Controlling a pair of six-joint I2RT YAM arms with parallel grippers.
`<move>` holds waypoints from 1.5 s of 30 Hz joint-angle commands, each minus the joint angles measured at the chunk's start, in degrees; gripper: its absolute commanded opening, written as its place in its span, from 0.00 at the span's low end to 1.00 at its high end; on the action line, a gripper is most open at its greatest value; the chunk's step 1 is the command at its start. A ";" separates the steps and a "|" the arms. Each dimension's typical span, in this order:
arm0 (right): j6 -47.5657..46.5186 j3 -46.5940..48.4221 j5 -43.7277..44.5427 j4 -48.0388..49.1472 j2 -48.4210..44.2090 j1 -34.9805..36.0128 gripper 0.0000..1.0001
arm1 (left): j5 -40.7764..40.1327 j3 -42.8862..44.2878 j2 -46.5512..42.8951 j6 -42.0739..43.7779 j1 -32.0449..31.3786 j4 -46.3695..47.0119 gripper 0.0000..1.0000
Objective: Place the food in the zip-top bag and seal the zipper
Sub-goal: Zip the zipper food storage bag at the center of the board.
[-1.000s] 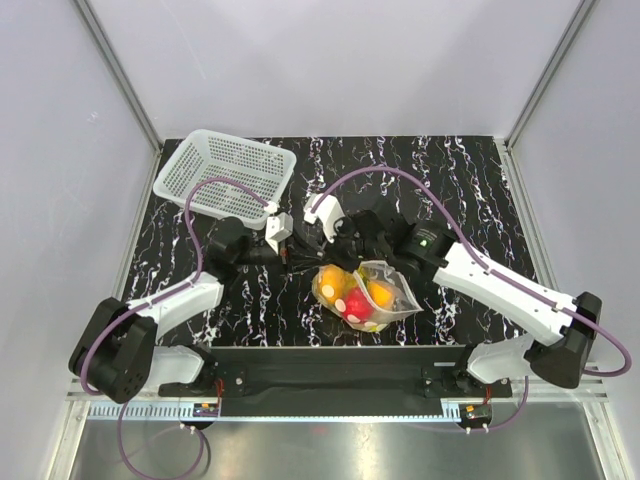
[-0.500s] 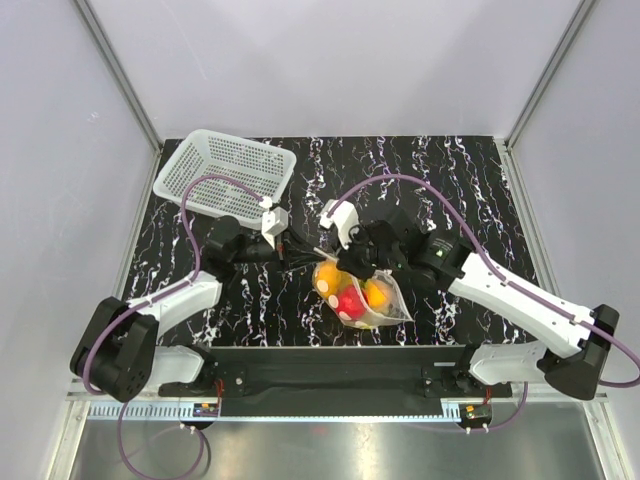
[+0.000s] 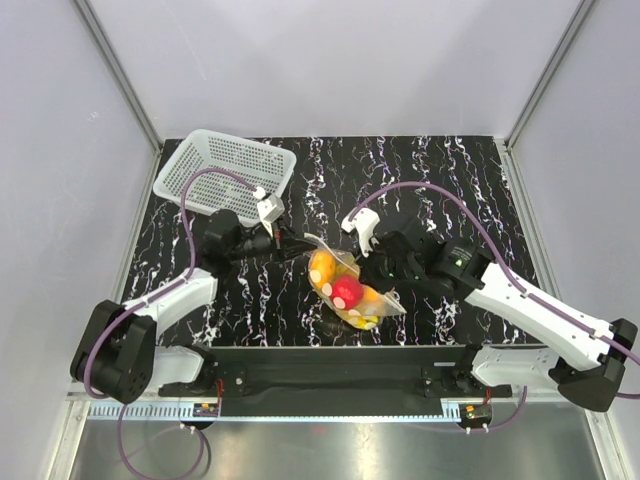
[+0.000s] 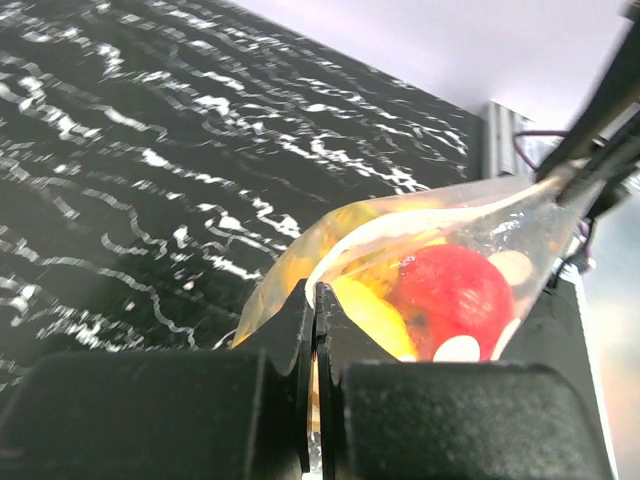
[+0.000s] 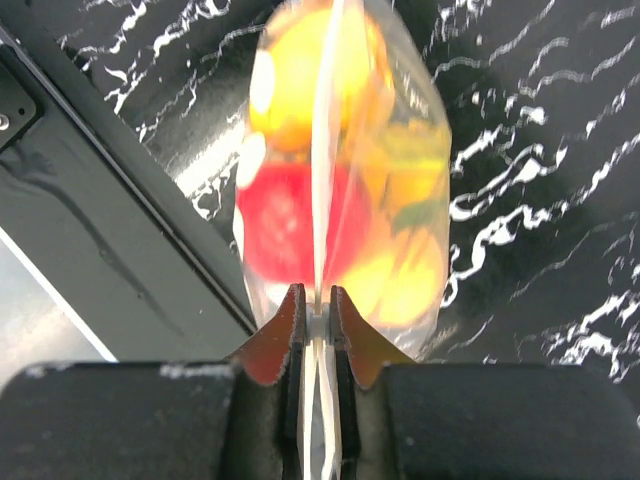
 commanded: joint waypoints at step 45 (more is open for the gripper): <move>12.67 6.89 29.21 4.58 -0.82 0.35 1.00 | -35.56 -2.24 -17.43 -5.54 4.68 -7.03 0.61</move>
